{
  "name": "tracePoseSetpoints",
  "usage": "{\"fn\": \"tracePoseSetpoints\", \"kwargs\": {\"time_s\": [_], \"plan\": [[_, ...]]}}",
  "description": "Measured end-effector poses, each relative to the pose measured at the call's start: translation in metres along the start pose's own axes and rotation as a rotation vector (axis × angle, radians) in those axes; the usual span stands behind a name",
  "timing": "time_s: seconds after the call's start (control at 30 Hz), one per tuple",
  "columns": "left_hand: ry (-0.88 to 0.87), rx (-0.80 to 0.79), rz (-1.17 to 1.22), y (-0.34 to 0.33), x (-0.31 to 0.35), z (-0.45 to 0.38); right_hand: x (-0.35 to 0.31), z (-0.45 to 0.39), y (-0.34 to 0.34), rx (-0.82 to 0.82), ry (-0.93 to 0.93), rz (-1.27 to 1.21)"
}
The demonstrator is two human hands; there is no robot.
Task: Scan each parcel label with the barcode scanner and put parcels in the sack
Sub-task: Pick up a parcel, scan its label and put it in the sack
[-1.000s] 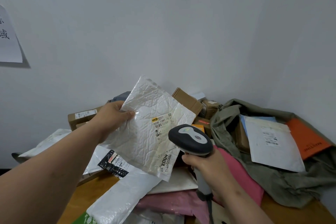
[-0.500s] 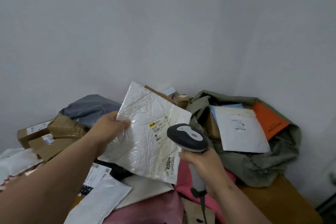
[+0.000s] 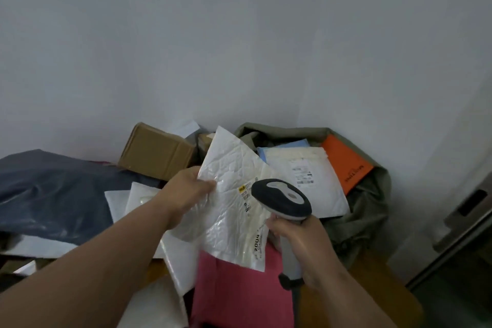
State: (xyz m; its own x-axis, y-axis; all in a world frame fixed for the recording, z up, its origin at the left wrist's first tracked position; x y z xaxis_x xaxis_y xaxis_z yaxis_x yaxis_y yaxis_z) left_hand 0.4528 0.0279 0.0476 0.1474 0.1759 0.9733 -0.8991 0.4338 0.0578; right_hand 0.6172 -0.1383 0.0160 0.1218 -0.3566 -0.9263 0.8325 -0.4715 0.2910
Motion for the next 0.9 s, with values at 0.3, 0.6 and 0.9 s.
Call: {"fn": "tracePoseSetpoints", "kwargs": {"time_s": [0.3, 0.6, 0.9], "plan": [[0.152, 0.108, 0.287, -0.143, -0.004, -0.159, 0.021, -0.142, 0.089, 0.062, -0.095, -0.009], [0.164, 0.068, -0.344, -0.207, -0.054, -0.228, 0.056, -0.215, 0.107, 0.0, -0.243, 0.034], [0.091, 0.034, -0.343, -0.164, -0.04, -0.209, 0.038, -0.209, 0.078, -0.088, -0.17, 0.021]]}}
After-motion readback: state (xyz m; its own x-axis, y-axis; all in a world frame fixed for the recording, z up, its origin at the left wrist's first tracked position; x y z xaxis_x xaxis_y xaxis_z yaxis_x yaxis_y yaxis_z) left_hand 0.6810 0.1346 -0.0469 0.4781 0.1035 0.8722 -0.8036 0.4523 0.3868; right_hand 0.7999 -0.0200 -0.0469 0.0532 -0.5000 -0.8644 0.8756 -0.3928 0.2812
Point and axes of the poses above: each hand's wrist, its own z-axis away from the middle knuckle, its own y-axis out of the back of the hand, x = y × z, the point moved 2 cm from there along -z, towards the middle knuckle, and after that the axes turned 13 degrees about z, right-handed, at the moved point
